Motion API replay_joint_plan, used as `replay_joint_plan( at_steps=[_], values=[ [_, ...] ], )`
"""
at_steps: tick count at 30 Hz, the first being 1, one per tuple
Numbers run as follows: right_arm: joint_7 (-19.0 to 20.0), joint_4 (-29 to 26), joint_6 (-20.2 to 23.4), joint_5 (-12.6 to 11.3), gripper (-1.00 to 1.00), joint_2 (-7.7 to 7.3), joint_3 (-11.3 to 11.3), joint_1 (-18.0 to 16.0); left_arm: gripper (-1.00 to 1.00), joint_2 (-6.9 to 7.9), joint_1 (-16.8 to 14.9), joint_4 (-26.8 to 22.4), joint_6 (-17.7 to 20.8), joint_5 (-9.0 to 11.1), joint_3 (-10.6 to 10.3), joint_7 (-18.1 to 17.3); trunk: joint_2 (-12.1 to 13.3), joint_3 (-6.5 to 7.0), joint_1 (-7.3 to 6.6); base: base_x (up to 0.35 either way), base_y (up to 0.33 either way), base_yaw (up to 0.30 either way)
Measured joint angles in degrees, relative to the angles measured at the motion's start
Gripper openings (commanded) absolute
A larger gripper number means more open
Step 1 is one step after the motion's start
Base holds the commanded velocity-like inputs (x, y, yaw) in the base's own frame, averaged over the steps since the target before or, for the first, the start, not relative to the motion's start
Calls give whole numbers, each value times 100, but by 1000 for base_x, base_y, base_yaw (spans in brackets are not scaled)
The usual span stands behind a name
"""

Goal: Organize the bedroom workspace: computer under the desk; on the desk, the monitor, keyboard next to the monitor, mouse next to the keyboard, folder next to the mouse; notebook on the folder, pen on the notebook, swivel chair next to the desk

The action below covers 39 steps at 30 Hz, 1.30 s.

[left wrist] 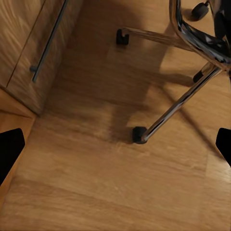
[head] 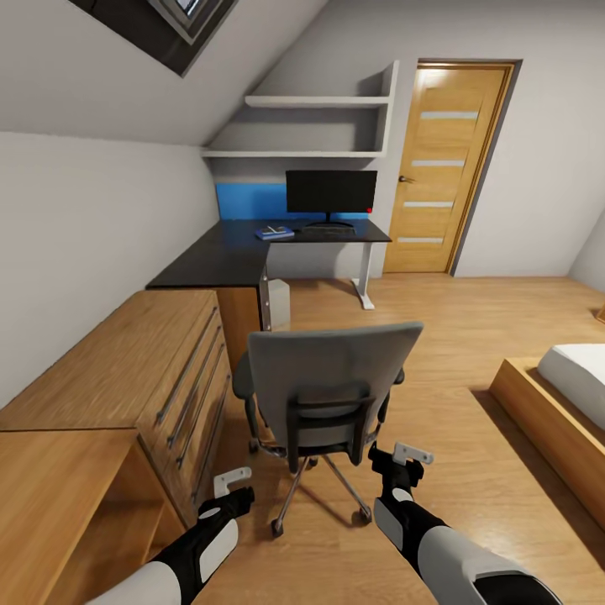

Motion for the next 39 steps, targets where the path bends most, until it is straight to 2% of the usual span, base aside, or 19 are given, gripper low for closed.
replay_joint_plan(
  at_steps=[39],
  values=[
    [0, 2, -9, 4, 100, 6, 0, 0, 100, -1, 0, 8, 0, 4, 0, 3, -1564, -700, 857, 0, 0, 0]
  ],
)
